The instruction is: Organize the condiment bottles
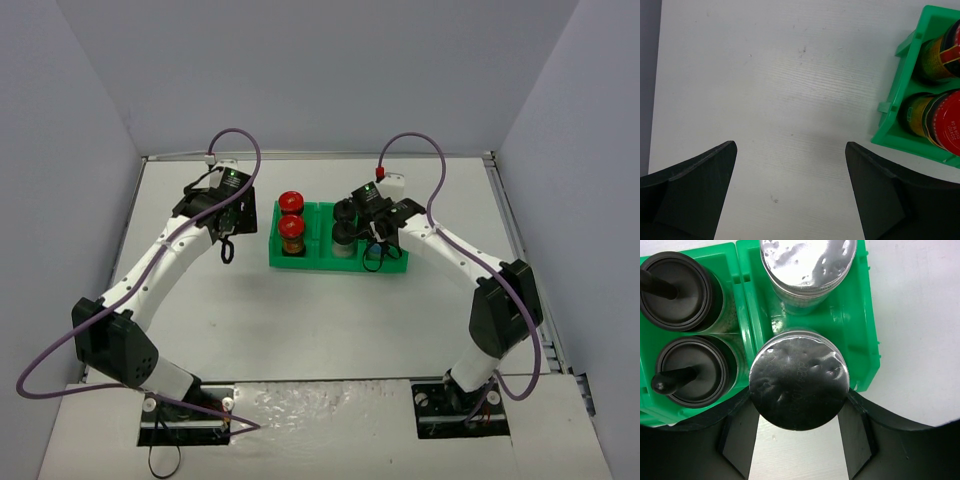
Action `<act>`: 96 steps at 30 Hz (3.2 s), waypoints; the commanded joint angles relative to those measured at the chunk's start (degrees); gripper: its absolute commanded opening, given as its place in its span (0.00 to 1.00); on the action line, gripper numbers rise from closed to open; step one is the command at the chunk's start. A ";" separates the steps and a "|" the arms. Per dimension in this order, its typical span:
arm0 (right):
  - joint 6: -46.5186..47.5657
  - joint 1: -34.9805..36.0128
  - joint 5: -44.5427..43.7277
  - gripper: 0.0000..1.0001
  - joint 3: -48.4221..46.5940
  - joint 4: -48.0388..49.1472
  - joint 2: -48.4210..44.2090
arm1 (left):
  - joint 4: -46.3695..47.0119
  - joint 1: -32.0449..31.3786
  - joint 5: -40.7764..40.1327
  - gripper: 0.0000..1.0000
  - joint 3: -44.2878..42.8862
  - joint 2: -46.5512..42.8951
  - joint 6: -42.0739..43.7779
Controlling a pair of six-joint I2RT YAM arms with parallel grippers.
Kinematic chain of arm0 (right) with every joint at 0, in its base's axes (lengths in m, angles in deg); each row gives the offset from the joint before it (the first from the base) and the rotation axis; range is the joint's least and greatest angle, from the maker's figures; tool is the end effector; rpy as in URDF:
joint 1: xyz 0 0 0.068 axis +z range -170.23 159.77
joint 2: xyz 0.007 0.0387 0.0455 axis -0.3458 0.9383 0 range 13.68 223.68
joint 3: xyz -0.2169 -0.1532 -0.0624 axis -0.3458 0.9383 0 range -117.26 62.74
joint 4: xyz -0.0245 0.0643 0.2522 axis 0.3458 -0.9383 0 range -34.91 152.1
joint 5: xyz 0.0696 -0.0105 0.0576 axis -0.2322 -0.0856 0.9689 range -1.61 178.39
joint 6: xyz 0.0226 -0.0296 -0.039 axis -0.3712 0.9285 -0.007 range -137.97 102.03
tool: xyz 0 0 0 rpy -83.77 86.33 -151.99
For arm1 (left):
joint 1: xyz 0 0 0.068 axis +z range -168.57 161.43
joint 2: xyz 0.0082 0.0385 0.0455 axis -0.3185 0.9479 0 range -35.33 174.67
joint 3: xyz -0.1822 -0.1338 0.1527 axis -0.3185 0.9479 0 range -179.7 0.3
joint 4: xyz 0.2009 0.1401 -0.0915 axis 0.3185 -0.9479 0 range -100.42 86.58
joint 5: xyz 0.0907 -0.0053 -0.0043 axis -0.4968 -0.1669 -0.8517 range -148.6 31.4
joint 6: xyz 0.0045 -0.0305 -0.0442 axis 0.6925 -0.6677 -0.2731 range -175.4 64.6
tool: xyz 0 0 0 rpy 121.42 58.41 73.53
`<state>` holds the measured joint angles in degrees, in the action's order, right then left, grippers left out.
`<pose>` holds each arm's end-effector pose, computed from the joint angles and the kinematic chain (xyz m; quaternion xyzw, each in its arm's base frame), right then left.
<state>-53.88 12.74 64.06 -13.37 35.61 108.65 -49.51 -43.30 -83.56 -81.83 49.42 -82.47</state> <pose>0.3175 0.1885 0.2783 0.1032 0.9019 0.0493 0.4165 0.2911 -0.1175 0.3453 -0.0949 0.9119 0.0315 0.3981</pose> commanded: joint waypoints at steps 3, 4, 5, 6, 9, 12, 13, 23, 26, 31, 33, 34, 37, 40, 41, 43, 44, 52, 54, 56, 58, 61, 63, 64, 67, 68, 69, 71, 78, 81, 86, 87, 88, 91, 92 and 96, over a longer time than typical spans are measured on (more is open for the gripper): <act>-0.58 -0.10 -1.32 0.00 0.87 3.02 -0.26 | 0.38 0.30 -1.58 0.88 -2.69 -0.64 0.35; -0.78 -0.10 -1.31 0.00 1.06 3.02 -0.28 | 0.38 0.30 -1.58 0.88 -2.66 -0.64 0.35; -0.97 -0.10 -1.40 0.00 1.20 3.02 -0.38 | 0.38 0.30 -1.58 0.88 -2.61 -0.64 0.35; -1.10 -0.10 -1.47 0.00 1.33 3.02 -0.45 | 0.38 0.35 -1.58 0.88 -2.60 -0.64 0.35; -1.18 -0.10 -1.25 0.00 1.49 3.02 -0.53 | 0.38 0.30 -1.63 0.88 -2.47 -0.77 0.35; -1.28 -0.18 -1.15 0.00 1.59 3.02 -0.40 | 0.38 0.38 -1.58 0.88 -2.42 -0.72 0.35; -1.32 -0.14 -1.10 0.04 1.68 2.97 -0.40 | 0.38 0.39 -1.58 0.88 -2.37 -0.68 0.30; -2.15 -0.27 -1.16 0.42 1.93 1.44 -0.92 | 0.38 0.30 -1.49 0.88 -2.07 -0.99 0.44; -2.06 -0.19 -1.18 0.50 1.76 0.98 -0.98 | 0.44 0.30 -1.49 0.88 -2.16 -0.90 0.44; -1.71 -0.19 -1.44 0.63 1.76 0.51 -0.95 | 0.45 0.32 -1.41 0.88 -2.18 -0.90 0.35; -1.51 -0.19 -1.51 0.69 1.82 0.32 -1.01 | 0.38 0.32 -1.41 0.88 -2.18 -0.84 0.35; -1.34 -0.19 -1.56 0.73 1.85 0.30 -1.07 | 0.44 0.30 -1.35 0.88 -2.21 -0.82 0.35; -1.09 -0.19 -1.69 0.77 1.85 0.12 -1.37 | 0.47 0.30 -1.23 0.88 -2.25 -0.72 0.35; -0.94 -0.21 -1.93 0.79 1.78 0.03 -1.76 | 0.47 0.30 -1.23 0.88 -2.40 -0.64 0.35; -0.88 -0.19 -1.95 0.79 1.71 -0.01 -1.85 | 0.47 0.30 -1.19 0.88 -2.42 -0.64 0.35; -0.83 -0.19 -1.88 0.82 1.61 -0.06 -2.48 | 0.40 0.23 -1.14 0.88 -2.55 -0.51 0.35; -0.78 -0.16 -1.78 0.83 1.53 -0.11 -2.81 | 0.38 0.21 -1.14 0.88 -2.65 -0.46 0.35; 0.80 0.48 -0.84 1.00 -0.19 -0.38 -6.97 | 0.09 0.24 -1.03 0.88 -3.27 -0.55 0.35; 1.35 0.83 -0.47 1.00 -1.02 -0.57 -8.83 | -0.05 0.22 -0.89 0.88 -3.54 -0.63 0.35; 1.85 1.23 -0.18 1.00 -1.81 -0.58 -10.15 | -0.29 0.12 -0.73 0.88 -3.81 -0.86 0.38; 2.69 1.80 -0.08 1.00 -2.61 -0.58 -12.30 | -0.67 0.12 -0.42 0.88 -4.26 -1.12 0.55; 3.87 2.01 -0.30 1.00 -3.33 -0.50 -15.38 | -1.03 0.12 -0.29 0.88 -4.60 -1.54 0.65; 4.54 1.99 -0.94 1.00 -3.79 -0.48 -17.69 | -1.20 0.11 -0.16 0.88 -4.66 -2.16 0.67; 4.84 1.95 -1.32 1.00 -3.83 -0.44 -18.68 | -1.20 0.06 -0.12 0.88 -4.53 -2.51 0.59; 5.75 1.92 -3.25 1.00 -3.52 -0.49 -21.13 | -1.37 0.03 0.00 0.88 -3.92 -3.27 0.44; 5.64 1.92 -4.04 1.00 -2.85 -0.44 -21.98 | -1.38 -0.03 0.00 0.88 -3.62 -3.51 0.32; 5.44 1.96 -4.66 1.00 -2.00 -0.44 -22.66 | -1.30 -0.05 0.11 0.88 -3.26 -3.81 0.23; 4.63 1.93 -5.70 1.00 0.27 -0.35 -24.27 | -1.20 -0.20 0.34 0.88 -2.73 -4.37 0.10; 1.17 1.92 -7.05 1.00 7.06 -0.36 -27.66 | -0.23 -0.70 0.97 0.88 -0.37 -5.82 -0.18; 0.84 1.92 -8.04 1.00 8.39 -0.41 -28.64 | -0.27 -0.86 1.03 0.88 -0.23 -5.84 -0.18; 0.93 1.92 -8.64 1.00 8.87 -0.41 -29.23 | -0.15 -1.02 0.97 0.88 -0.15 -6.17 -0.09; 1.07 1.92 -8.85 1.00 8.73 -0.41 -29.23 | -0.22 -1.02 1.04 0.88 -0.29 -6.10 -0.09; 1.15 1.87 -8.94 1.00 8.75 -0.41 -29.32 | -0.14 -1.07 1.05 0.88 -0.36 -5.90 -0.04; 1.19 1.83 -9.10 1.00 8.91 -0.35 -29.64 | 0.00 -1.17 1.11 0.88 -0.46 -5.56 0.06; 1.19 1.83 -9.15 1.00 8.96 -0.32 -29.75 | 0.03 -1.20 1.14 0.88 -0.49 -5.48 0.09; 1.13 1.86 -8.92 1.00 9.17 -0.38 -29.61 | -0.12 -1.20 1.02 0.88 -0.58 -5.47 0.18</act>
<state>-52.23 14.64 57.67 -3.94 33.60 80.32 -50.91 -44.11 -81.97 -80.91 45.62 -82.54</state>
